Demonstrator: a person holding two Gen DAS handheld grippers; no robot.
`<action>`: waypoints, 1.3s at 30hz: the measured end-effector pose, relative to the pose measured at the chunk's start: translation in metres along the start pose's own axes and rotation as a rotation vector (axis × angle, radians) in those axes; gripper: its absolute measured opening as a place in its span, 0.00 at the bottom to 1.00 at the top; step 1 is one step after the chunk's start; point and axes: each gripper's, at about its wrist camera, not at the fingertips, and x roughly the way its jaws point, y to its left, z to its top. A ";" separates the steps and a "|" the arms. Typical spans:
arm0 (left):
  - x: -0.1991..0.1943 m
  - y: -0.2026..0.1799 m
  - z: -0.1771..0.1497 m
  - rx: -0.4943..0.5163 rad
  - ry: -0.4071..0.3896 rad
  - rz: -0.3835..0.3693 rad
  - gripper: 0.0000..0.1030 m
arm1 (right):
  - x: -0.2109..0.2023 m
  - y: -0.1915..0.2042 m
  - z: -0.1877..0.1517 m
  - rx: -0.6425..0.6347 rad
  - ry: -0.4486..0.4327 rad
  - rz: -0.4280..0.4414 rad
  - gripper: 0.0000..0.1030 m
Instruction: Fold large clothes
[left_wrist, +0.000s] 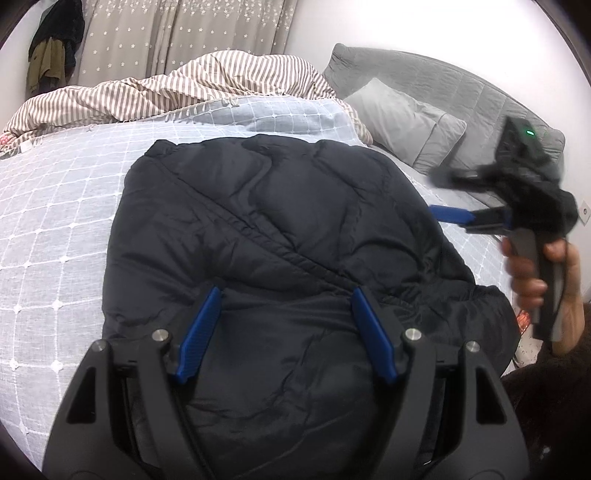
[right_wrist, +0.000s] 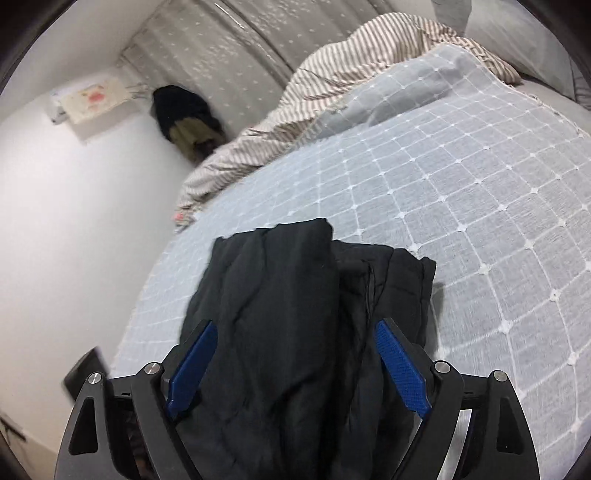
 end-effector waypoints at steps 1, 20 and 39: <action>-0.001 0.000 0.000 0.003 0.001 0.001 0.71 | 0.008 0.002 0.000 -0.021 -0.003 -0.070 0.86; 0.002 0.112 0.000 -0.506 0.048 -0.006 0.83 | 0.030 -0.006 0.027 -0.114 -0.032 -0.007 0.21; 0.025 0.144 -0.039 -0.860 0.165 -0.335 0.81 | 0.091 -0.106 -0.035 0.493 0.344 0.287 0.76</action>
